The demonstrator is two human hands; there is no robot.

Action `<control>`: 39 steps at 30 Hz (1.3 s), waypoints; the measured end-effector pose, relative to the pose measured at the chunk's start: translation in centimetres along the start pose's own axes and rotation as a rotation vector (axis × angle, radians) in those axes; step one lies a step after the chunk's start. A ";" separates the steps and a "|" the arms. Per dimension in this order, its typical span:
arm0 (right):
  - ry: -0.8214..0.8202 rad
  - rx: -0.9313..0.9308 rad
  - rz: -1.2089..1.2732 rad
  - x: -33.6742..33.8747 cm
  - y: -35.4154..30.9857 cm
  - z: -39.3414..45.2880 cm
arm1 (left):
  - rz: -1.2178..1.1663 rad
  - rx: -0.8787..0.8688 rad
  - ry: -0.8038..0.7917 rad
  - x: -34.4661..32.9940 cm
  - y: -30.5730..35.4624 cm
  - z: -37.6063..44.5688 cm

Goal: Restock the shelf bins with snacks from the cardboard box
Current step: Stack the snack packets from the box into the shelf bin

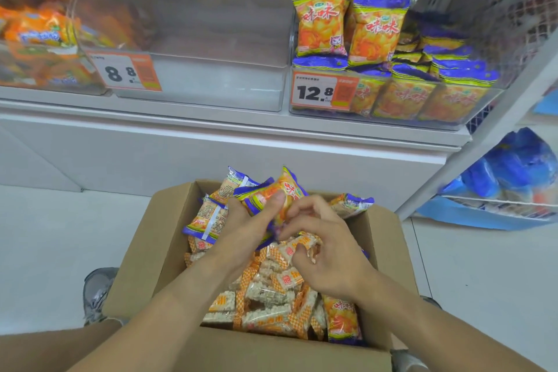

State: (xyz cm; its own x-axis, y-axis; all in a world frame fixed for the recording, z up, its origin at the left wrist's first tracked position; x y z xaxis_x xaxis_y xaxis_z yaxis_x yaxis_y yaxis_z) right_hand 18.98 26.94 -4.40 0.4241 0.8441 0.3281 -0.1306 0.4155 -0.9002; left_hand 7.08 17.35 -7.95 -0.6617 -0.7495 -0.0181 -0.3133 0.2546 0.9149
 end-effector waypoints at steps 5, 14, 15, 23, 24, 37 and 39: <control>0.288 -0.089 0.197 2.2 -0.3 0.8 | 0.011 -0.036 -0.022 -1.1 1.8 0.4; 0.382 -0.336 0.413 8.5 -0.9 2.6 | 0.065 -0.075 -0.435 -4.8 6.8 0.6; 0.382 -0.318 0.385 9.5 -1.2 3.2 | 0.069 -0.095 -0.444 -5.6 7.8 0.8; 0.054 -0.462 0.683 19.2 -4.0 7.6 | 0.268 -0.550 -0.214 -15.3 16.8 2.8; 0.033 -0.430 0.712 20.6 -4.1 7.8 | 0.310 -0.615 -0.201 -16.4 17.6 3.2; -0.070 -0.216 0.476 31.5 -0.7 12.5 | 0.452 -0.860 -0.062 -23.0 22.3 7.6; -0.031 -0.155 0.581 31.1 -0.8 13.0 | 0.440 -0.905 0.012 -23.2 22.7 7.3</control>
State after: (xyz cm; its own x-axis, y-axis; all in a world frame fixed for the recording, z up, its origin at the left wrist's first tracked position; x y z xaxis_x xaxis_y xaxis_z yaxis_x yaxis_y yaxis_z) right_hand 20.61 57.26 10.21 0.2964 0.9284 -0.2239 -0.1996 -0.1691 -0.9652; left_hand 10.31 44.99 10.33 -0.5854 -0.7080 0.3951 0.5963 -0.0458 0.8014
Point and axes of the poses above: each hand's wrist, its own z-axis towards the middle knuckle, its own x-axis out of the back of the hand, y = z × x, the point moved 4 cm from there along z, towards the middle knuckle, and after that the axes turned 10 degrees about z, right-handed, at the moved point
